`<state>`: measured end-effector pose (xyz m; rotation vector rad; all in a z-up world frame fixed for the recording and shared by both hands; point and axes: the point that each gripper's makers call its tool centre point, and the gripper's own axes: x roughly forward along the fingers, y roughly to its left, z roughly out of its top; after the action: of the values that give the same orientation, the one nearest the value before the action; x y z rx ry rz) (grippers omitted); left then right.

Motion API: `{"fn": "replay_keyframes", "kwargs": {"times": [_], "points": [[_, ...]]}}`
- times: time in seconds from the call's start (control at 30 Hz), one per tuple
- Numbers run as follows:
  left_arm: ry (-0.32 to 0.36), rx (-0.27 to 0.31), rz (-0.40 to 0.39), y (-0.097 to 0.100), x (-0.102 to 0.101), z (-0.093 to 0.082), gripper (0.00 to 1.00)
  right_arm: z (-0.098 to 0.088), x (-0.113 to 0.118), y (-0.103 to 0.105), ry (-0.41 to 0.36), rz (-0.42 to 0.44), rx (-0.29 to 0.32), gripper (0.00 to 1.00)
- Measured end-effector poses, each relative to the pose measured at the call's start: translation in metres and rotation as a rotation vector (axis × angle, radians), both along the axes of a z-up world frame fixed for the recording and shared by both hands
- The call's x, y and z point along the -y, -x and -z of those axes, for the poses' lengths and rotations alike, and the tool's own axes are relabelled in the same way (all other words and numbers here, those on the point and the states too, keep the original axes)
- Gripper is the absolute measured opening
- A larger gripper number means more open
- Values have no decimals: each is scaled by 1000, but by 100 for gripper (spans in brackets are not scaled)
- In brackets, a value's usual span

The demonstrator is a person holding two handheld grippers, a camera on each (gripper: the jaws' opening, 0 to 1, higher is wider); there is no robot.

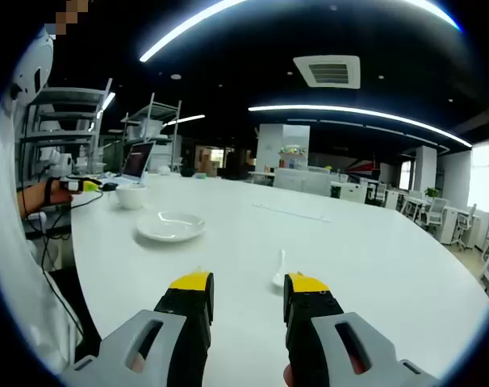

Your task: Tidy tabletop coffee trays, cups and spoons，present forward

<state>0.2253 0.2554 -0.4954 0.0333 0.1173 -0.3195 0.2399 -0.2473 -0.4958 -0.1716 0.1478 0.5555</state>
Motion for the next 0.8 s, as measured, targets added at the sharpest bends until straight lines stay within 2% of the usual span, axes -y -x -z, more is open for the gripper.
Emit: {"fn": "replay_keyframes", "kwargs": {"times": [0.2,0.5,0.7,0.8], "points": [[38,15,-10,0,-3,-7,35,0,2,-3,-9,12,-1,35],[54,28,-21,-1,-8,-11,35,5,2,-3,0,12,-14,35],[103,56,-33,-2,-12,-21,34,1,2,-5,-13,13,-4,35],[106,59,-39,-2,-14,-24,34,-2,1,-5,-9,6,-3,36]]}}
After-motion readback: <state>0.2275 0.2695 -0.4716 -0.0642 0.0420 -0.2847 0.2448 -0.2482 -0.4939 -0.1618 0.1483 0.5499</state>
